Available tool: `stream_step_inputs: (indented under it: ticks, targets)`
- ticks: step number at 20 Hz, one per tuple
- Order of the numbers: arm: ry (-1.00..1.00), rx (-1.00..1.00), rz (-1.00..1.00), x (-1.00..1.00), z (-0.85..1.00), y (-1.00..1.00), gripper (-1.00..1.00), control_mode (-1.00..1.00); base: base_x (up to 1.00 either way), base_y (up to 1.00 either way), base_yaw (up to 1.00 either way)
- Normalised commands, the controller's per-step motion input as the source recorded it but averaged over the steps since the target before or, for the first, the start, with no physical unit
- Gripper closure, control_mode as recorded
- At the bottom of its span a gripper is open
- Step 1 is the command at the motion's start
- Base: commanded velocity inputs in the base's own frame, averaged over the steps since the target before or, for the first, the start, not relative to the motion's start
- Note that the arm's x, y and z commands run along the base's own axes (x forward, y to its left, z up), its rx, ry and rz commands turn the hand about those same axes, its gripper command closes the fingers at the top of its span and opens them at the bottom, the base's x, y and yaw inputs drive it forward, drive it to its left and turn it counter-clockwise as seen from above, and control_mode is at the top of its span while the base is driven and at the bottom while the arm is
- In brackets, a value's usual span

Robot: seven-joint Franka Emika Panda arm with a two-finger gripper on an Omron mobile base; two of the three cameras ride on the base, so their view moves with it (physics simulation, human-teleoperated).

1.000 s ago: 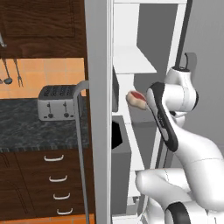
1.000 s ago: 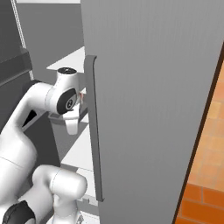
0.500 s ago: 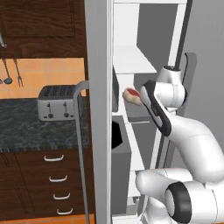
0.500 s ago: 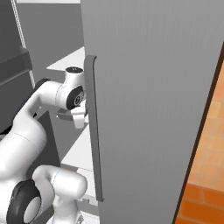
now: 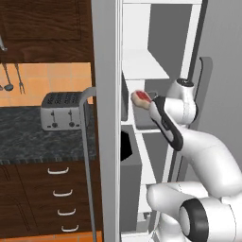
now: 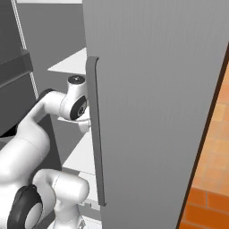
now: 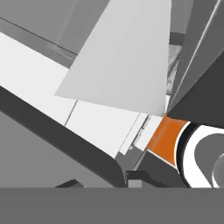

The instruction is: Take the meat container that has the steak and place it on the second highest rack of the freezer. Then take the vegetable container that has the squash and lemon and place it on the highest rack of the freezer.

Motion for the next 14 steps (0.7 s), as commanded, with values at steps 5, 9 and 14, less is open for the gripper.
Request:
stream_step_inputs:
  ticks: [5, 9, 14]
  targets:
    - [0.00, 0.00, 0.00, 0.48, -0.21, 0.00, 1.00, -1.00, 0.00, 0.00, 0.00]
    - [0.00, 0.00, -0.01, 0.46, -0.11, 0.04, 1.00, -1.00, 0.00, 0.00, 0.00]
    - [0.00, 0.00, -0.03, 0.45, -0.17, 0.01, 1.00, -1.00, 0.00, 0.00, 0.00]
